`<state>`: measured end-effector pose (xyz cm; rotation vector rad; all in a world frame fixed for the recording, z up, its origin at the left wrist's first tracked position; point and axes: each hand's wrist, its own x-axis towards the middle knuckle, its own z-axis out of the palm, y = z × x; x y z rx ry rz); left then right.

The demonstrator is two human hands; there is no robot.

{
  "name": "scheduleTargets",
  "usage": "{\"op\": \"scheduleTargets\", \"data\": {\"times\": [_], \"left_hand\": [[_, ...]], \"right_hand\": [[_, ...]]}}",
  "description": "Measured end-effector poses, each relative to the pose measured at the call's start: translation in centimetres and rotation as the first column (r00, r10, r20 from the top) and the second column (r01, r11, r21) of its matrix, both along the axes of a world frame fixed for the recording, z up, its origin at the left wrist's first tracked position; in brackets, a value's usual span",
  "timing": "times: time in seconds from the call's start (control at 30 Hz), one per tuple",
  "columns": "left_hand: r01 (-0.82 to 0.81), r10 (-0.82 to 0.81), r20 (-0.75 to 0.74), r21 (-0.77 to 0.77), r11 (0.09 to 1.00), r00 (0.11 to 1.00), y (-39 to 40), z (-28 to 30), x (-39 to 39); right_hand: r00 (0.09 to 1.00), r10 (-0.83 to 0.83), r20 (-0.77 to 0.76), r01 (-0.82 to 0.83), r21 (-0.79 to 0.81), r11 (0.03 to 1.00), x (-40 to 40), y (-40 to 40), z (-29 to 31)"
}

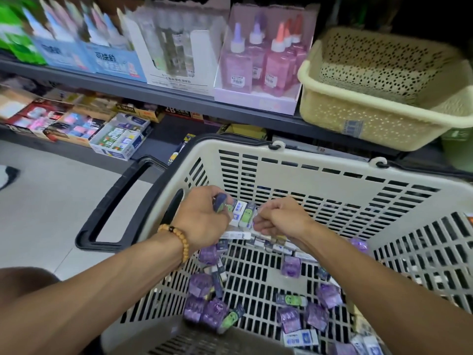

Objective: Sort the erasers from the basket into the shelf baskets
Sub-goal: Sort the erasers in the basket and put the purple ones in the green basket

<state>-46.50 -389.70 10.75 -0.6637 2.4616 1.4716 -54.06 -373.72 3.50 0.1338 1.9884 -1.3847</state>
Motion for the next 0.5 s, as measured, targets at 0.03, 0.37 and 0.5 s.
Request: {"op": "scheduleTargets", "data": {"times": [0.03, 0.37, 0.5], "left_hand": [[0.000, 0.000, -0.007, -0.004, 1.000, 1.000, 0.0, -0.1, -0.1], [-0.056, 0.050, -0.125, -0.046, 0.997, 0.991, 0.8, -0.1, -0.8], [-0.123, 0.132, -0.070, 0.112, 0.986, 0.989, 0.5, 0.4, -1.0]], "right_hand": [[0.999, 0.007, -0.033, -0.006, 0.024, 1.000, 0.3, 0.1, 0.5], [0.966, 0.249, 0.067, -0.222, -0.277, 0.935, 4.0, 0.9, 5.8], [0.996, 0.056, 0.074, -0.041, -0.198, 0.979, 2.3, 3.9, 4.5]]}}
